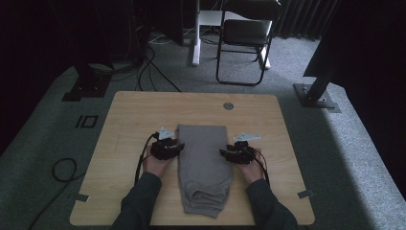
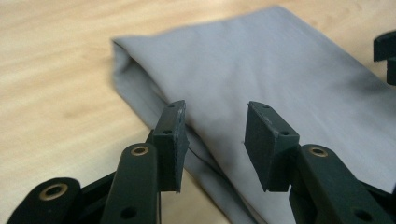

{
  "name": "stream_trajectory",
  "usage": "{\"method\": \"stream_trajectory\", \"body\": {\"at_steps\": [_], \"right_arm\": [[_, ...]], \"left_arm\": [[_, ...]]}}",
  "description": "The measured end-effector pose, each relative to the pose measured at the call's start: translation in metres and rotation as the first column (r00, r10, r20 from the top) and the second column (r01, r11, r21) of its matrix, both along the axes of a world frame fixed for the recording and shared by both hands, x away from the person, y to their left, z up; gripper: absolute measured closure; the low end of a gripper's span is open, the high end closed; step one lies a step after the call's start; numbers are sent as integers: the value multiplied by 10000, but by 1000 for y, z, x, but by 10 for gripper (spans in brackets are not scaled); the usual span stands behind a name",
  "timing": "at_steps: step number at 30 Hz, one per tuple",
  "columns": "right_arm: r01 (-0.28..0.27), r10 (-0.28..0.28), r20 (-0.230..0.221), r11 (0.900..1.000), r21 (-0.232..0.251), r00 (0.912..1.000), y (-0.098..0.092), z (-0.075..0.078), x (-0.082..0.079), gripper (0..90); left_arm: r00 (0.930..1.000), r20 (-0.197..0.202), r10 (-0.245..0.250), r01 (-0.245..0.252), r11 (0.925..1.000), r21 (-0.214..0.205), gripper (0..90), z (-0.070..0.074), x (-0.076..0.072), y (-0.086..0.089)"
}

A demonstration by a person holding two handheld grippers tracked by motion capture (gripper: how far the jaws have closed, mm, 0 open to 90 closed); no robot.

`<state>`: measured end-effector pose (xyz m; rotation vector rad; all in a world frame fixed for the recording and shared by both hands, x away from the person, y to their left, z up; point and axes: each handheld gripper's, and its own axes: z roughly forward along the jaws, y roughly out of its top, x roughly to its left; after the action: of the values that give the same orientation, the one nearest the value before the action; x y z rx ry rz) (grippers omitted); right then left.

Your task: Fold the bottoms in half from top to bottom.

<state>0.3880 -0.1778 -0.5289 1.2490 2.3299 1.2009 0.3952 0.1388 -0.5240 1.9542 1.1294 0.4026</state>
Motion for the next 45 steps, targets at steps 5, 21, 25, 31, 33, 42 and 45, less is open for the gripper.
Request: {"method": "stream_trajectory", "body": {"at_steps": [5, 21, 25, 31, 33, 42, 45], "right_arm": [[312, -304, 246, 9990, -308, 9992, 6, 1, 23, 581], [1751, -1754, -141, 9843, -239, 9844, 6, -9, 86, 611], [2061, -2057, -514, 9785, 23, 9773, 8, -14, 99, 600], [2367, -2362, -737, 9716, -14, 9689, 13, -16, 112, 561], [2384, -2400, -774, 9707, -296, 9677, 16, -17, 115, 560], [2062, -2105, -387, 9741, -932, 9768, 27, -19, 114, 624], [1935, -1982, -389, 9759, -1008, 9794, 30, -18, 114, 700]], "left_arm": [[9988, 6, 486, -486, 9988, 22, 593, 0, 24, 2], [9842, -90, 1769, -1767, 9840, 224, 559, -4, 67, -9], [9786, -478, 2000, -1991, 9797, 244, 547, -10, 78, -10], [9752, -882, 2030, -2013, 9791, 279, 527, -17, 86, -12], [9712, -1057, 2137, -2108, 9768, 385, 512, -20, 87, -13], [9695, -1368, 2032, -2044, 9789, 50, 571, -24, 88, -10], [9685, -1595, 1910, -1972, 9801, -236, 675, -25, 89, -10]]}}
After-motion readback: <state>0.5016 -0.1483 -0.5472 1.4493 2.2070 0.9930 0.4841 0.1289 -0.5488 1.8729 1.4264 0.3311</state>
